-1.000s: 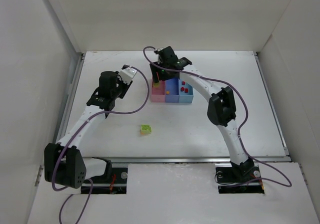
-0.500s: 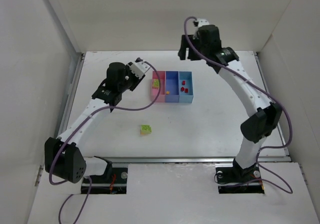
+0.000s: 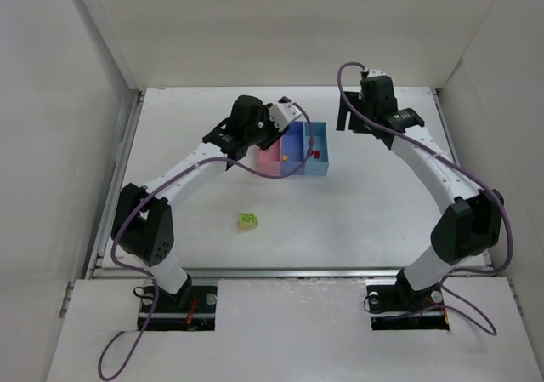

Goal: Sort the legos into containers by color

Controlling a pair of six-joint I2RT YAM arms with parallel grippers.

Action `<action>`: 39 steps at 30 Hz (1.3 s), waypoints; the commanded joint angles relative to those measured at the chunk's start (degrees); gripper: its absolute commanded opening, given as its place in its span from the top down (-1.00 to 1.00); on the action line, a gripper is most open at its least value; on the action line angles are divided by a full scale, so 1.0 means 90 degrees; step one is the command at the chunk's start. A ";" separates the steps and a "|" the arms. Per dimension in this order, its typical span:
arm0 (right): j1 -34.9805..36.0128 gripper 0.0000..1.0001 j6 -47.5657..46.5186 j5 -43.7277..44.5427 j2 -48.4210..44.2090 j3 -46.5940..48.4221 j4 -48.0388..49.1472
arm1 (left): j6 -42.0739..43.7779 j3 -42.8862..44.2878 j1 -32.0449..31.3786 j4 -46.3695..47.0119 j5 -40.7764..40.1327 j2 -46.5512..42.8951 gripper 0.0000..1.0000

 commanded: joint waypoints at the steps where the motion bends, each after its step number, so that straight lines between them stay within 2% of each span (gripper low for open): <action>1: -0.0248 -0.66 0.0064 0.0232 -0.0524 -0.0237 0.0465 | -0.0227 0.0361 -0.0122 -0.0015 0.0137 -0.0047 1.00; 15: -0.0249 -0.69 -0.0063 0.0174 -0.0554 -0.0316 0.0534 | -0.0100 0.0439 -0.0298 -0.0015 0.0078 0.0207 1.00; 25: -0.0249 -0.69 -0.0063 0.0174 -0.0613 -0.0434 0.0514 | 0.0018 0.0556 -0.0298 0.0101 0.0439 0.0802 1.00; 28: -0.0249 -0.69 -0.0063 0.0174 -0.0554 -0.0375 0.0446 | -0.0040 0.0731 -0.0298 0.0161 0.0439 0.0988 1.00; 32: -0.0249 -0.69 -0.0122 0.0232 -0.0554 -0.0375 0.0446 | -0.0041 0.1277 -0.0298 -0.0112 -0.0009 0.1524 0.99; 35: -0.0249 -0.69 -0.0122 0.0232 -0.0554 -0.0375 0.0446 | -0.0041 0.1766 -0.0357 -0.0435 -0.0069 0.1925 0.86; 39: -0.0249 -0.69 -0.0180 0.0291 -0.0554 -0.0375 0.0387 | 0.0018 0.1835 -0.0415 -0.0435 -0.0010 0.1985 0.51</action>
